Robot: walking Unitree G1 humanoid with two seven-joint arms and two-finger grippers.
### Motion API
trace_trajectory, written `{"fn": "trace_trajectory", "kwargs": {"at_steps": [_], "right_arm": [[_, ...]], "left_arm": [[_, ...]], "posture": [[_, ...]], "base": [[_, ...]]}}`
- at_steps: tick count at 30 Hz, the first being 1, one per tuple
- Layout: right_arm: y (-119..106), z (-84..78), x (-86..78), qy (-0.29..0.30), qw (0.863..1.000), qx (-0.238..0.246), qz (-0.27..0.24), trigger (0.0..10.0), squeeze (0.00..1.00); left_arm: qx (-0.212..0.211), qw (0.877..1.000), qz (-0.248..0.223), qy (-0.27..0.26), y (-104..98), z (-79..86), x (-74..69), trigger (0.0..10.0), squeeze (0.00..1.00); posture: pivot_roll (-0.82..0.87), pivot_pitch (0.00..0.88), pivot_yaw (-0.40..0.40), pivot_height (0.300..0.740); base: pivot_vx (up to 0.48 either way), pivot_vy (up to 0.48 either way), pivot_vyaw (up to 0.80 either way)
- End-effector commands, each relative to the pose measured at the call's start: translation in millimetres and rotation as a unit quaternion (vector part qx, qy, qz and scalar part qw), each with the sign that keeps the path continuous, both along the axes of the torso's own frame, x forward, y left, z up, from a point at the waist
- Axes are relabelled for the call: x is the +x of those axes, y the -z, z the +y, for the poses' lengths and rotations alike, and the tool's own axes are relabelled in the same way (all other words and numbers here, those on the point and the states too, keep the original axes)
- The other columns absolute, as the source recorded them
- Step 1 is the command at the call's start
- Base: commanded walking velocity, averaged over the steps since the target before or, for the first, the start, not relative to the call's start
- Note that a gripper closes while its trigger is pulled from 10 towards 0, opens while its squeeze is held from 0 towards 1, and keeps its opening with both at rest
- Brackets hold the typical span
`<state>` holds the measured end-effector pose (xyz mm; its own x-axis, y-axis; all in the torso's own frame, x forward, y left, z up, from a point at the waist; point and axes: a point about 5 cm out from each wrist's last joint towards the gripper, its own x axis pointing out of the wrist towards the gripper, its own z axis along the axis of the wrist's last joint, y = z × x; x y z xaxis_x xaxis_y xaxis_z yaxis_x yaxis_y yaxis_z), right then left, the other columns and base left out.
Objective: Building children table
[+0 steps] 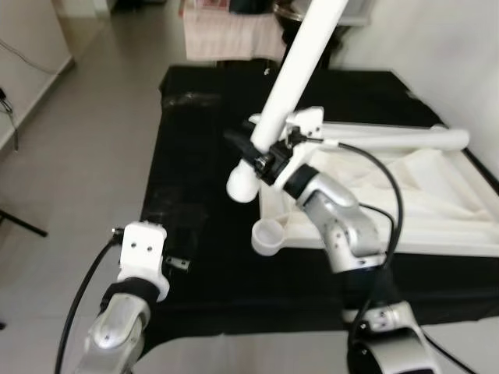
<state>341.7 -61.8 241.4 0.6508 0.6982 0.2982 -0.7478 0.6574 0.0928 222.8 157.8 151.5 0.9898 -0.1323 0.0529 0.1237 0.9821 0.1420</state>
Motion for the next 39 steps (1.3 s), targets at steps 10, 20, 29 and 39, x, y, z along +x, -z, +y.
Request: {"fn": "trace_trajectory", "kwargs": {"at_steps": [10, 20, 29, 39], "right_arm": [[-2, -2.6, -5.1, -0.020, 0.999, -0.037, -0.035, 10.0, 0.00], [-6, 0.8, -5.5, -0.038, 0.997, -0.053, -0.048, 10.0, 0.00], [-1, 7.0, -6.2, -0.040, 0.997, -0.057, -0.045, 10.0, 0.00], [-10, 4.6, 13.8, -0.077, 0.995, -0.037, -0.047, 10.0, 0.00]], "left_arm": [[0.037, 0.997, 0.046, 0.051, 16, -5.6, -20.1, 10.0, 0.00], [0.071, 0.995, 0.060, 0.040, 23, 4.1, -29.6, 10.0, 0.00], [0.087, 0.994, 0.047, 0.043, 17, 3.3, -34.1, 10.0, 0.00], [0.167, 0.978, 0.024, 0.123, 14, -3.5, -36.0, 10.0, 0.00]], "posture": [[-0.18, 0.087, -0.082, 0.740], [-0.19, 0.109, -0.080, 0.740], [-0.18, 0.135, -0.081, 0.740], [-0.18, 0.189, -0.073, 0.740]], "base": [[0.000, -0.192, 0.00], [0.000, 0.144, 0.00], [0.000, 0.107, 0.00], [0.000, 0.000, 0.00]]}}
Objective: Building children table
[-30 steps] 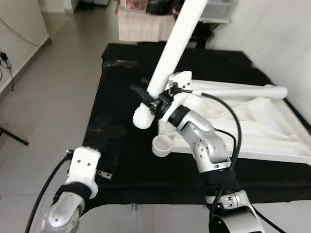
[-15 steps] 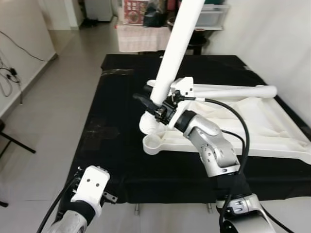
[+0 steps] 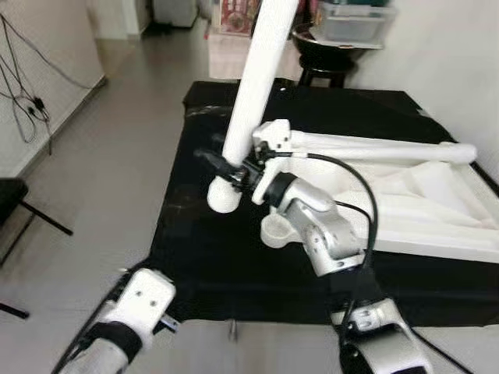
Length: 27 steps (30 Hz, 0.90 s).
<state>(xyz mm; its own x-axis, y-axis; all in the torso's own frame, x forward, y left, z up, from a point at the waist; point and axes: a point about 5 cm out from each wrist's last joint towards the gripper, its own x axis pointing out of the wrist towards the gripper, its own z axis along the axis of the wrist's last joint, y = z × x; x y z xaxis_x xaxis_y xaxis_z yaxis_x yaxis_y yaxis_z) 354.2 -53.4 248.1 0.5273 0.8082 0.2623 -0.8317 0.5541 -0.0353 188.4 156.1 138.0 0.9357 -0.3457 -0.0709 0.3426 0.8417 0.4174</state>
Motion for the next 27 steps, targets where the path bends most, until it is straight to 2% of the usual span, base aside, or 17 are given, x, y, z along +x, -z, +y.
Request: {"fn": "trace_trajectory", "kwargs": {"at_steps": [1, 4, 5, 6, 7, 9, 10, 24, 27], "right_arm": [[-4, -3.8, 1.3, -0.011, 1.000, 0.017, -0.006, 10.0, 0.00], [-9, -5.6, 0.7, -0.038, 0.999, 0.030, -0.009, 10.0, 0.00], [-10, -6.8, -5.6, -0.087, 0.996, 0.022, -0.017, 10.0, 0.00], [-7, -10.6, -16.8, -0.166, 0.986, -0.001, -0.024, 10.0, 0.00], [-7, -10.6, -16.8, -0.166, 0.986, -0.001, -0.024, 10.0, 0.00], [-4, -14.2, -23.6, -0.205, 0.978, -0.016, -0.023, 10.0, 0.00], [0, -19.6, -23.9, -0.220, 0.975, -0.039, -0.021, 10.0, 0.00], [-6, -34.6, -11.4, -0.211, 0.974, -0.075, -0.024, 10.0, 0.00], [-13, -40.8, -11.2, -0.223, 0.973, -0.062, -0.025, 10.0, 0.00]], "left_arm": [[0.012, 1.000, 0.000, 0.013, 1, -1.9, -1.7, 10.0, 0.00], [0.015, 1.000, -0.002, 0.016, -1, -1.3, -2.9, 10.0, 0.00], [0.021, 1.000, -0.007, 0.021, -3, -0.5, -4.5, 10.0, 0.00], [0.028, 0.999, -0.017, 0.025, -7, 1.2, -6.6, 10.0, 0.00], [0.028, 0.999, -0.017, 0.025, -7, 1.2, -6.6, 10.0, 0.00], [0.028, 0.999, -0.023, 0.024, -10, 2.5, -8.2, 10.0, 0.00], [0.011, 0.999, -0.017, 0.031, -11, 1.4, -11.2, 10.0, 0.00], [-0.005, 0.998, -0.011, 0.063, -16, -6.8, -25.2, 10.0, 0.00], [-0.005, 0.998, -0.011, 0.066, -17, -7.6, -27.9, 10.0, 0.00]], "posture": [[-0.18, 0.189, -0.073, 0.740], [-0.18, 0.206, -0.070, 0.740], [-0.18, 0.244, -0.067, 0.740], [-0.17, 0.276, -0.070, 0.740], [-0.17, 0.276, -0.070, 0.740], [-0.18, 0.284, -0.068, 0.740], [-0.18, 0.303, -0.066, 0.740], [-0.18, 0.381, -0.078, 0.740], [-0.17, 0.394, -0.080, 0.740]], "base": [[0.000, 0.000, 0.00], [0.000, 0.000, 0.00], [0.000, 0.000, 0.00], [0.000, 0.000, 0.00], [0.000, 0.000, 0.00], [0.000, 0.000, 0.00], [0.000, 0.000, 0.00], [0.000, 0.000, 0.00], [0.000, 0.000, 0.00]]}}
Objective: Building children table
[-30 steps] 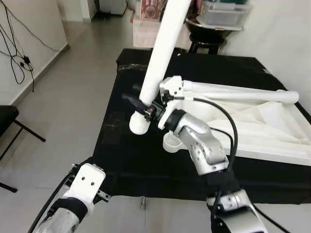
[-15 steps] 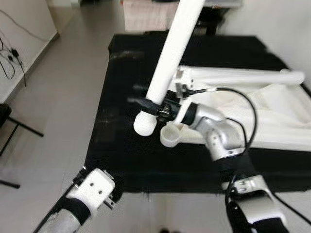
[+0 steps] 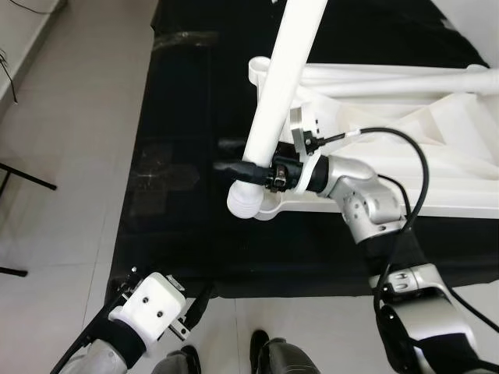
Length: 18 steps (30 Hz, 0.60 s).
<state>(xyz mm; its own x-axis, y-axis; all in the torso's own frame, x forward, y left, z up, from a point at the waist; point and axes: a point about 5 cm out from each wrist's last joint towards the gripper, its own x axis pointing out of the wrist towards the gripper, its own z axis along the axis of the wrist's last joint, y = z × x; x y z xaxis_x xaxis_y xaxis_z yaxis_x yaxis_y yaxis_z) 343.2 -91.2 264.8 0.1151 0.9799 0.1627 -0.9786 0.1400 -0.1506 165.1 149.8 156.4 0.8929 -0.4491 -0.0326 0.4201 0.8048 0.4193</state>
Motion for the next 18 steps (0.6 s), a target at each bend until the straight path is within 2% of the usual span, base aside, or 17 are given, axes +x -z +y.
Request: {"fn": "trace_trajectory", "kwargs": {"at_steps": [1, 5, 10, 15, 18], "right_arm": [[1, -5.7, -0.5, -0.012, 1.000, 0.007, 0.013, 10.0, 0.00], [-7, -11.6, -5.4, -0.044, 0.999, 0.019, 0.011, 10.0, 0.00], [-6, -14.0, -8.3, -0.059, 0.998, 0.014, 0.013, 10.0, 0.00], [4, -13.4, -6.3, -0.041, 0.999, -0.012, 0.009, 10.0, 0.00], [12, -10.3, 0.8, 0.003, 0.999, -0.032, 0.012, 10.0, 0.00]], "left_arm": [[0.003, 1.000, 0.008, 0.011, 1, -1.4, -5.4, 10.0, 0.00], [0.001, 1.000, 0.011, 0.013, 0, -1.2, -7.4, 10.0, 0.00], [0.001, 1.000, 0.013, 0.015, 0, -1.7, -8.2, 10.0, 0.00], [0.001, 1.000, 0.014, 0.016, 1, -1.9, -8.8, 10.0, 0.00], [0.002, 1.000, 0.013, 0.016, 1, -2.5, -8.9, 10.0, 0.00]], "posture": [[-0.17, 0.395, -0.079, 0.740], [-0.18, 0.396, -0.076, 0.740], [-0.17, 0.391, -0.075, 0.740], [-0.17, 0.376, -0.070, 0.740], [-0.17, 0.370, -0.072, 0.740]], "base": [[0.000, 0.000, 0.00], [0.000, 0.000, 0.00], [0.000, 0.000, 0.00], [0.000, 0.000, 0.00], [0.000, 0.000, 0.00]]}}
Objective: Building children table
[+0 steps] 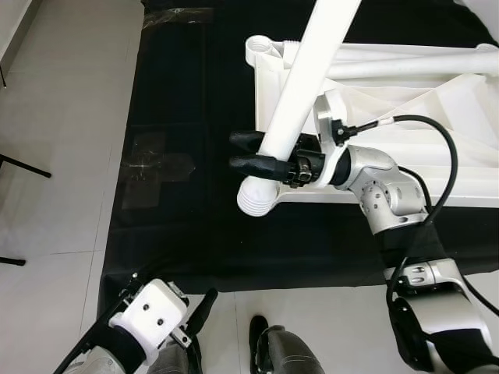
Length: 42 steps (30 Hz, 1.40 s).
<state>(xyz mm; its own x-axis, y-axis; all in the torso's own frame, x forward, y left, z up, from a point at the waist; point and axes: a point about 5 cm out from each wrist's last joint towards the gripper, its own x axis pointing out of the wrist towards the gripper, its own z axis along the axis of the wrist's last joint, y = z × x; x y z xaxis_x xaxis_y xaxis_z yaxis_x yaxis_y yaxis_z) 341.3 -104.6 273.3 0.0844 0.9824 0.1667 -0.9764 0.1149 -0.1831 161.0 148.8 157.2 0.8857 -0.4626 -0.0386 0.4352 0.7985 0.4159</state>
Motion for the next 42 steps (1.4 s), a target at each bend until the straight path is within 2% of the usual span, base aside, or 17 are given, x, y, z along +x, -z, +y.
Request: {"fn": "trace_trajectory", "kwargs": {"at_steps": [1, 8, 19, 27, 34, 38, 42], "right_arm": [[21, 3.0, 2.7, 0.016, 0.999, -0.032, 0.028, 10.0, 0.00], [20, 2.2, 7.9, 0.043, 0.998, -0.036, 0.029, 10.0, 0.00], [20, 0.9, 7.5, 0.041, 0.998, -0.044, 0.030, 10.0, 0.00], [27, 2.7, 17.2, 0.096, 0.993, -0.065, 0.031, 10.0, 0.00], [29, 1.7, 18.9, 0.107, 0.991, -0.072, 0.033, 10.0, 0.00], [33, 2.4, 13.6, 0.093, 0.991, -0.091, 0.026, 10.0, 0.00], [48, 7.9, -9.3, 0.030, 0.990, -0.139, -0.007, 10.0, 0.00]], "left_arm": [[0.002, 1.000, 0.010, 0.009, 2, -1.6, -4.9, 10.0, 0.00], [0.004, 1.000, 0.008, 0.007, 1, -1.9, -5.2, 10.0, 0.00], [0.004, 1.000, 0.006, 0.005, 0, -2.8, -5.8, 10.0, 0.00], [0.006, 1.000, 0.003, 0.004, 0, -3.1, -5.7, 10.0, 0.00], [0.006, 1.000, 0.002, 0.002, 0, -3.2, -5.7, 10.0, 0.00], [0.007, 1.000, 0.003, 0.003, 0, -3.6, -5.6, 10.0, 0.00], [0.008, 1.000, 0.003, 0.003, 2, -3.8, -6.1, 10.0, 0.00]], "posture": [[-0.17, 0.370, -0.072, 0.740], [-0.17, 0.368, -0.076, 0.740], [-0.17, 0.369, -0.085, 0.740], [-0.17, 0.369, -0.089, 0.740], [-0.18, 0.365, -0.092, 0.740], [-0.17, 0.361, -0.093, 0.740], [-0.17, 0.346, -0.097, 0.740]], "base": [[0.000, 0.000, 0.00], [0.000, 0.000, 0.00], [0.000, 0.000, 0.00], [0.000, 0.000, 0.00], [0.000, 0.000, 0.00], [0.000, 0.000, 0.00], [0.000, 0.000, 0.00]]}}
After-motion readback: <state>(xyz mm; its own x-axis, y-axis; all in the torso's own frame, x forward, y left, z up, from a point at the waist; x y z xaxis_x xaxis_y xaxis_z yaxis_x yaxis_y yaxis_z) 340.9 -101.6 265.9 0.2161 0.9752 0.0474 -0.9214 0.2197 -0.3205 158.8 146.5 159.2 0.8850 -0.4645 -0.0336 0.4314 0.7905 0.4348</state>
